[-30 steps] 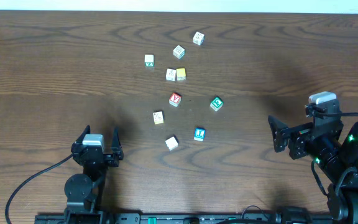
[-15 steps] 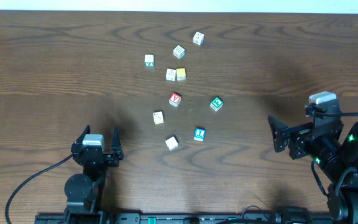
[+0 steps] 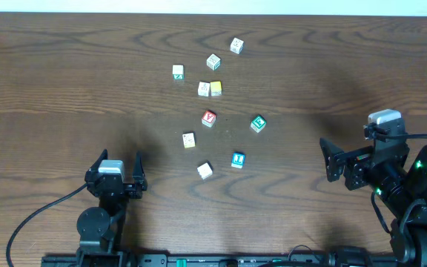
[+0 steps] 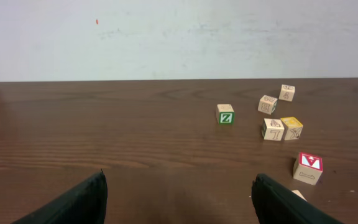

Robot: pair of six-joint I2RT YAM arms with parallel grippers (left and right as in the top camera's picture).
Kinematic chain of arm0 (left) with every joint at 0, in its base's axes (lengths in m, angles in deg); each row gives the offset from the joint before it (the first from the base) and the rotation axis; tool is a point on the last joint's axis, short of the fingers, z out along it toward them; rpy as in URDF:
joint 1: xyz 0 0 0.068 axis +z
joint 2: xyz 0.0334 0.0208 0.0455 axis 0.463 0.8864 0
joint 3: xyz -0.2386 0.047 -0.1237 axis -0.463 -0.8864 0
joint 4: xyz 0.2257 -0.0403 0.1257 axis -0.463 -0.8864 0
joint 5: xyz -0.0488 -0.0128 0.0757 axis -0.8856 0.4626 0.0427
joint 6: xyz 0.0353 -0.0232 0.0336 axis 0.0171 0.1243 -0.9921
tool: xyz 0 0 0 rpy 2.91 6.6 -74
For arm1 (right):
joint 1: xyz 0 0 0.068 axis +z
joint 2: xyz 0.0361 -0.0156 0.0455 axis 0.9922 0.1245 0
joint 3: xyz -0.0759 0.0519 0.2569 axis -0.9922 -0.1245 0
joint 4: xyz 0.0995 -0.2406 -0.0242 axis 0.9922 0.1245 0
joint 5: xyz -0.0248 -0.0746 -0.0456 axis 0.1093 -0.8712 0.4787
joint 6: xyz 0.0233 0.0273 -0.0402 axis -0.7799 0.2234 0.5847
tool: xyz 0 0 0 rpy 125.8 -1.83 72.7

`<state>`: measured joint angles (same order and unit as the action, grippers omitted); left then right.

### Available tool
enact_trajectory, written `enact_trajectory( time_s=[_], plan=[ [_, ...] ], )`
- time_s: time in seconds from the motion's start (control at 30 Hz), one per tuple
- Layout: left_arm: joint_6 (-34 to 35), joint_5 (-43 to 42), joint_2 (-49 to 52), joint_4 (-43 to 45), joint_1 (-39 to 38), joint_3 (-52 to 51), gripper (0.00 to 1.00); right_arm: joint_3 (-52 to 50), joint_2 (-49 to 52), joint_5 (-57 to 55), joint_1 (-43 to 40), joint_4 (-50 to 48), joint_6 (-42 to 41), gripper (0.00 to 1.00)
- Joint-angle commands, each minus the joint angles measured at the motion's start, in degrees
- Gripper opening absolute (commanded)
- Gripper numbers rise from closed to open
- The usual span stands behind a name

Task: Lift 3 blocks
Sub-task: 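Move the right gripper left over the green F block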

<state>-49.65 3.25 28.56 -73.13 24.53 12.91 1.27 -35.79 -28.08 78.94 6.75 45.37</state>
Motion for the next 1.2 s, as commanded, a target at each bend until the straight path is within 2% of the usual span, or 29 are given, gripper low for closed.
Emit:
enact_trajectory(
  time_s=[0.0,0.47,0.7,0.87,1.17],
  plan=[
    [0.04,-0.31,-0.28,-2.12,0.24,-0.87,0.75,-0.48,0.07,0.70,-0.13,0.22,0.85,0.99],
    [0.04,-0.31,-0.28,-2.12,0.24,-0.87,0.75,-0.48,0.07,0.96,-0.13,0.22,0.83,0.99],
    [0.04,-0.31,-0.28,-2.12,0.24,-0.87,0.75,-0.48,0.07,6.75,-0.13,1.18,0.81,0.99],
    [0.04,-0.31,-0.28,-2.12,0.24,-0.87,0.75,-0.57,0.28,6.19,-0.13,2.97,0.72,0.99],
    [0.04,-0.31,-0.28,-2.12,0.24,-0.87,0.75,-0.57,1.55,6.25,-0.13,3.32,-3.74,0.99]
  ],
)
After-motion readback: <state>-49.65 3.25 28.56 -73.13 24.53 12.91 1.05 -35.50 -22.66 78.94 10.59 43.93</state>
